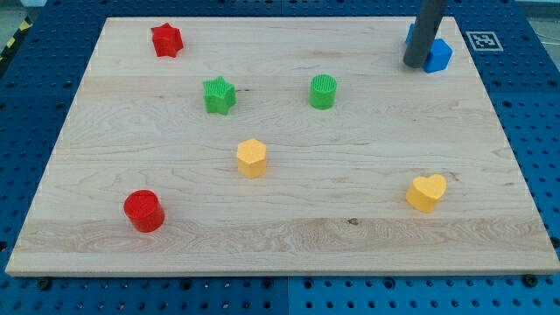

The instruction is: Move your arm diagonally top right to the green star

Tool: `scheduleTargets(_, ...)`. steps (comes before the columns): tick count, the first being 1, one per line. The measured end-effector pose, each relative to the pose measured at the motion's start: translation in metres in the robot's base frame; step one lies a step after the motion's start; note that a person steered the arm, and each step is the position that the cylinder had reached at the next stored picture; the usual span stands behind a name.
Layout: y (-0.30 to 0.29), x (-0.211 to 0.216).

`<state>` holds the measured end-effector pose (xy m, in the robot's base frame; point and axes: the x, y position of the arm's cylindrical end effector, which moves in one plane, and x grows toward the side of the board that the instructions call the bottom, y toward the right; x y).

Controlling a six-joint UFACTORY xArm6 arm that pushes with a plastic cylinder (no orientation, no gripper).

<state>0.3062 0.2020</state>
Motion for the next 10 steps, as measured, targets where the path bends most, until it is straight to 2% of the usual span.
scheduleTargets(3,-0.005,0.0)
scheduleTargets(6,-0.041,-0.014)
scheduleTargets(8,-0.098,-0.056)
scheduleTargets(10,-0.157,-0.042)
